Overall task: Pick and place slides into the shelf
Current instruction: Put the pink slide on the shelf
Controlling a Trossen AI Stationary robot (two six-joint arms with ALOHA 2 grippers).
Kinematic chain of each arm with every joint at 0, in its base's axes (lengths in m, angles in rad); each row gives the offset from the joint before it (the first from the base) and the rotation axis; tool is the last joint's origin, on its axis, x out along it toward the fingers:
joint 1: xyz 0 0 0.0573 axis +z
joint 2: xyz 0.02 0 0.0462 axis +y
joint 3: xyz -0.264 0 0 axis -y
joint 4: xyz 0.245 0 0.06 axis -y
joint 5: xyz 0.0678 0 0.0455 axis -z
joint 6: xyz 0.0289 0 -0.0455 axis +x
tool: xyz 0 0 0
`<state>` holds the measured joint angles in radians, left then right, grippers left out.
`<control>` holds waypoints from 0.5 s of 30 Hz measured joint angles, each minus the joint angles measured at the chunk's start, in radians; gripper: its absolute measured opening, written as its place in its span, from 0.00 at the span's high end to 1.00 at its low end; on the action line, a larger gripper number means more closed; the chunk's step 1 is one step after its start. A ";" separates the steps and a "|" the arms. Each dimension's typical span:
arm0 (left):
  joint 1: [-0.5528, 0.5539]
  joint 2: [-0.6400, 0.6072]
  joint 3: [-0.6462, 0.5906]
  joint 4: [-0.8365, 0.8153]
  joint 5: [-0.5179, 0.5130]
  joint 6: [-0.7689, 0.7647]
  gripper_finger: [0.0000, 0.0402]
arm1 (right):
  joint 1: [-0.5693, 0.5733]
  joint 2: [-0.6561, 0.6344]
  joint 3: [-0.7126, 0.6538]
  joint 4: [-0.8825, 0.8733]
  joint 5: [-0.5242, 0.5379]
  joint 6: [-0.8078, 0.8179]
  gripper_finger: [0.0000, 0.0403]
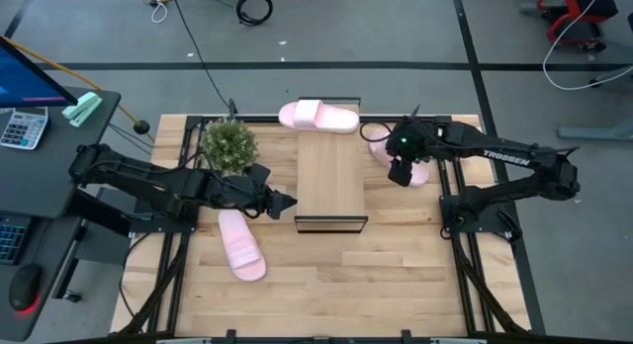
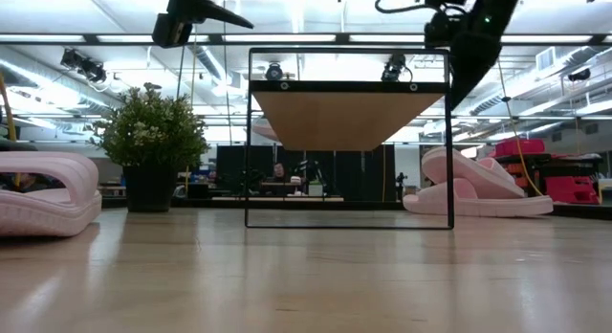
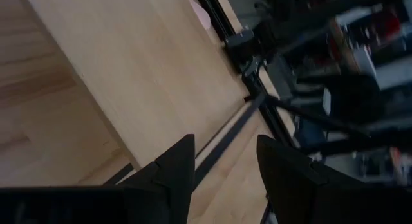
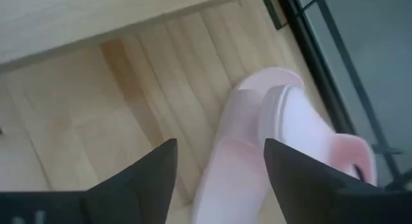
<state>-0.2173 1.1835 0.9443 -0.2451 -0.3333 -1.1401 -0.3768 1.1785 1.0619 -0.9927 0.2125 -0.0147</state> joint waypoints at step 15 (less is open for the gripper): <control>0.012 -0.001 0.000 -0.012 0.088 0.236 0.57 | -0.044 0.267 0.082 -0.082 0.114 -0.046 0.25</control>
<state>-0.2056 1.1824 0.9444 -0.2569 -0.2455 -0.9038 -0.4203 1.4456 1.1435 -1.0748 0.3260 -0.0609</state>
